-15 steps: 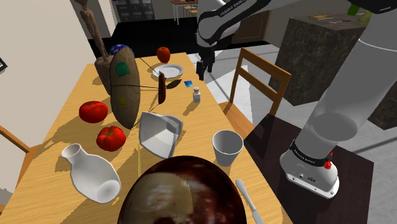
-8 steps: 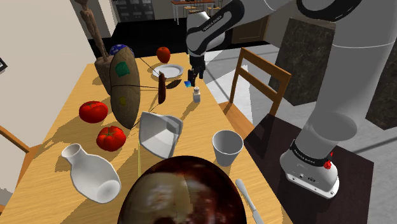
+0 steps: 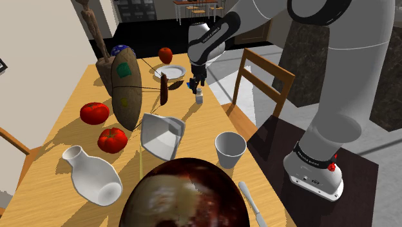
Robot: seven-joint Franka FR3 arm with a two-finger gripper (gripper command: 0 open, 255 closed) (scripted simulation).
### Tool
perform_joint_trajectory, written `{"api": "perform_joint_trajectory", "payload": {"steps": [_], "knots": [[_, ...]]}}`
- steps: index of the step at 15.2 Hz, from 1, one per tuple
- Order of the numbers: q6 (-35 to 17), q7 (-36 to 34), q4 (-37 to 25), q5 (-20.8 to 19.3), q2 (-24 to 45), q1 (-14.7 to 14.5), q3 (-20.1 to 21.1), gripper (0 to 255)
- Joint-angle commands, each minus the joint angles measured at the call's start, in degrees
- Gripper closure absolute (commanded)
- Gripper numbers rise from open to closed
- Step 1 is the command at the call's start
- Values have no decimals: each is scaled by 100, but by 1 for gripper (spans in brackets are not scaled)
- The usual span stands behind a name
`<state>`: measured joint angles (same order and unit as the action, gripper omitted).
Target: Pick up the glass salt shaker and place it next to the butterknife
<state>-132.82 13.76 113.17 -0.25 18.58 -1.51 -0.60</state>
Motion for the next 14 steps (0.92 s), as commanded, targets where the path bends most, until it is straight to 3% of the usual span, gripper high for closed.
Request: {"api": "perform_joint_trajectory", "payload": {"steps": [1, 7, 8, 14], "knots": [[-42, 2, 13, 1, 26, 1, 0, 0], [-42, 2, 13, 1, 25, 1, 0, 0], [-42, 2, 13, 1, 25, 1, 0, 255], [-41, 1, 12, 1, 26, 1, 0, 255]]}}
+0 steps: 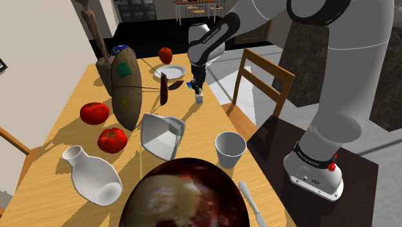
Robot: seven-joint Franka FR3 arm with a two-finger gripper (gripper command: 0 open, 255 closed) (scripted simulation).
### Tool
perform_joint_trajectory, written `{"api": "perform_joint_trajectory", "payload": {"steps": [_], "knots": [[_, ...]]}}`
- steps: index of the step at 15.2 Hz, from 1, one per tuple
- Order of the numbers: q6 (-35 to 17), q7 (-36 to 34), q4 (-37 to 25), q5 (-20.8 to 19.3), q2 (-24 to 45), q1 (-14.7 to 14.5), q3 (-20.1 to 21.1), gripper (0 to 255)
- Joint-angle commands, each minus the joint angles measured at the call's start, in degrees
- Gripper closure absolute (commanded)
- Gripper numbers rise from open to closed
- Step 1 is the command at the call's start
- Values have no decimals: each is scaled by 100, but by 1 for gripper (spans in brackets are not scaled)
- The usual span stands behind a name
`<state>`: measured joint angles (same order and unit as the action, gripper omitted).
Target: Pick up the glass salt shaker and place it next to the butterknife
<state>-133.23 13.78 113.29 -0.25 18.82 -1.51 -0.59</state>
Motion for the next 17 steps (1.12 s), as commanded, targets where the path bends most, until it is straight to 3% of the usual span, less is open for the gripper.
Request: {"api": "perform_joint_trajectory", "payload": {"steps": [1, 17], "knots": [[0, 0, 1, 0, 1, 0, -1, 255], [932, 3, -374, -3, -556, -2, -2, 255]]}}
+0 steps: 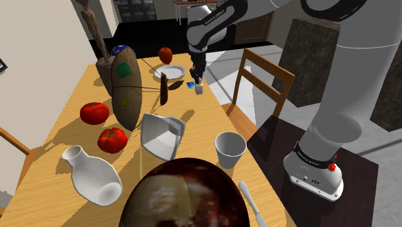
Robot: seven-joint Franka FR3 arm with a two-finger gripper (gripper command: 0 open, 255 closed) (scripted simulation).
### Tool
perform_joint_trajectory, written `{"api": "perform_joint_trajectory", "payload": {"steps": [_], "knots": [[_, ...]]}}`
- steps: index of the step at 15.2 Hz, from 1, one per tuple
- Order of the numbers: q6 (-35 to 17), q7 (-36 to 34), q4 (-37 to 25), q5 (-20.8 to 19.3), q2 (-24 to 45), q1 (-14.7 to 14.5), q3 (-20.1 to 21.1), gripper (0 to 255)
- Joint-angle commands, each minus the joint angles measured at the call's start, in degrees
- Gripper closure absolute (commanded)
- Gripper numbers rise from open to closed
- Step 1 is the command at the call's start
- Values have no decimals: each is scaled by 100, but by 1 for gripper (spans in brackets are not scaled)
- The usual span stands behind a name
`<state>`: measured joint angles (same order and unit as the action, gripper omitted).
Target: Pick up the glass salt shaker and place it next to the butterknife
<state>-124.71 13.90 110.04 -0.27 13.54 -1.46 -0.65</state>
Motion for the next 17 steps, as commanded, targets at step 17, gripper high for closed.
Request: {"api": "perform_joint_trajectory", "payload": {"steps": [17], "knots": [[1283, -5, -846, -3, -434, -8, 3, 255]]}}
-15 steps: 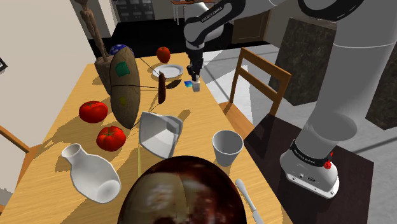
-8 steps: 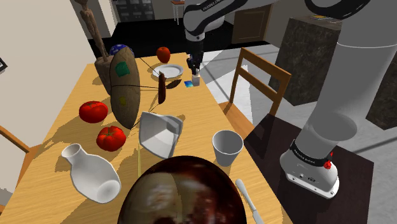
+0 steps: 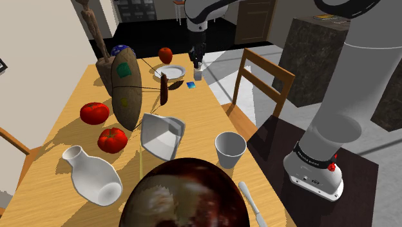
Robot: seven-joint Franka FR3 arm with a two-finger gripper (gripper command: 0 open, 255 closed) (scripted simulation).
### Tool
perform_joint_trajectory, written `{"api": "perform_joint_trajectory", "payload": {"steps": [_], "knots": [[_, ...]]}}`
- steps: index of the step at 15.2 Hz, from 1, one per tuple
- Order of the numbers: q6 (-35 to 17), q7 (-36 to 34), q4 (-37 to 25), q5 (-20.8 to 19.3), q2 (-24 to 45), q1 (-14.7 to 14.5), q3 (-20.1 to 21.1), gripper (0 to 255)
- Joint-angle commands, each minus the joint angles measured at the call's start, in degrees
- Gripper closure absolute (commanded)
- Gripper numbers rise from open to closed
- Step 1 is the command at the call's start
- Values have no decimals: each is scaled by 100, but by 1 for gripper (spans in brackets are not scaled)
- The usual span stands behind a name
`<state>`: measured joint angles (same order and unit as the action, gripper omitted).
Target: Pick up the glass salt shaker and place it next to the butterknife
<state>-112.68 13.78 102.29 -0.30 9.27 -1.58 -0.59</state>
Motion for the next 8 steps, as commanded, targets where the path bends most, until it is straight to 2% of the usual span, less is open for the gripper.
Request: {"api": "perform_joint_trajectory", "payload": {"steps": [1, 8], "knots": [[99, 8, -85, 1, -12, 4, -3, 255], [-220, -535, 1549, -8, -1324, -284, 248, 255]]}}
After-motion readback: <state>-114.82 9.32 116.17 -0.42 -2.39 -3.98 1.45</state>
